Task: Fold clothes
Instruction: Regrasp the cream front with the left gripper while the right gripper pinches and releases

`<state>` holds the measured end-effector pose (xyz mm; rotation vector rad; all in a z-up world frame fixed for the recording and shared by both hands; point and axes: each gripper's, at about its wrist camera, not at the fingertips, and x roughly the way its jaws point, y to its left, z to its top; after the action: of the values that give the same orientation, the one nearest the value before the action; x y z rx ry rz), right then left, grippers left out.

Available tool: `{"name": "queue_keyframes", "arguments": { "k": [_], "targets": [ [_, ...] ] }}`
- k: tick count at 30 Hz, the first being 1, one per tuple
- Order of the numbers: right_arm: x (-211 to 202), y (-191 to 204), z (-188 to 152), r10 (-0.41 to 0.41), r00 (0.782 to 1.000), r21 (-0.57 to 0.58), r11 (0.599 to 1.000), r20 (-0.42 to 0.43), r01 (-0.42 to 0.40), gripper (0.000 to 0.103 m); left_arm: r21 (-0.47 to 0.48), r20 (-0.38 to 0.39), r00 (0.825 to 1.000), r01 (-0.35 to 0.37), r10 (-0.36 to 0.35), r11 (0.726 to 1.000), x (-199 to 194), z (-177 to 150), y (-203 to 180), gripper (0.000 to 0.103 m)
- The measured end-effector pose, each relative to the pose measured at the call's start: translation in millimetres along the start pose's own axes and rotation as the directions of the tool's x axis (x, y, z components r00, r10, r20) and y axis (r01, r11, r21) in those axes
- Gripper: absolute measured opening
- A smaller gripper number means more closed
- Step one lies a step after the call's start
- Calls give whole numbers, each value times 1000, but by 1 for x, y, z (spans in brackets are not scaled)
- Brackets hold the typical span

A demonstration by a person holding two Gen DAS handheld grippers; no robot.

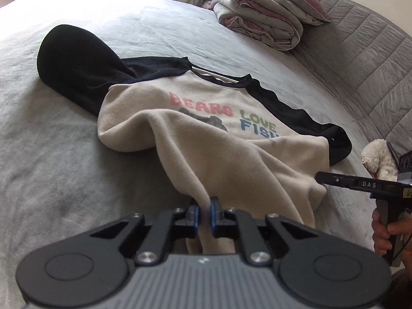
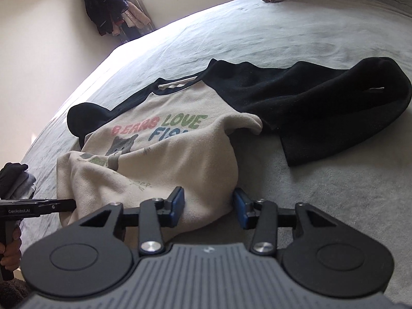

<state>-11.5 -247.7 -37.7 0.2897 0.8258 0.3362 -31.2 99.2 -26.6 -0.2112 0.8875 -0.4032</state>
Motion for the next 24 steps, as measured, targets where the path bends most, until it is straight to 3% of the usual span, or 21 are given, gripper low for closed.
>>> {"name": "queue_keyframes", "arguments": {
  "k": [4, 8, 14, 19, 22, 24],
  "targets": [
    [-25, 10, 5, 34, 995, -22, 999, 92, -32, 10, 33, 65, 996, 58, -60, 998, -22, 1, -10, 6],
    [-47, 20, 13, 60, 983, -29, 998, 176, -55, 9, 3, 124, 986, 112, -112, 994, -36, 6, -8, 6],
    [-45, 30, 37, 63, 965, -24, 998, 253, -59, 4, -77, 204, 972, 137, -119, 988, -36, 25, -1, 6],
    [-18, 33, 53, 69, 970, 31, 996, 233, -79, 5, -146, 234, 967, 137, -100, 980, -16, 43, 2, 6],
    [-4, 35, 52, 89, 980, 70, 992, 178, -103, 16, -194, 233, 969, 131, -84, 972, 1, 50, 4, 6],
    [0, 39, 49, 102, 985, 62, 992, 142, -112, 16, -215, 234, 969, 128, -76, 968, 11, 54, 5, 6]
  ]
}}
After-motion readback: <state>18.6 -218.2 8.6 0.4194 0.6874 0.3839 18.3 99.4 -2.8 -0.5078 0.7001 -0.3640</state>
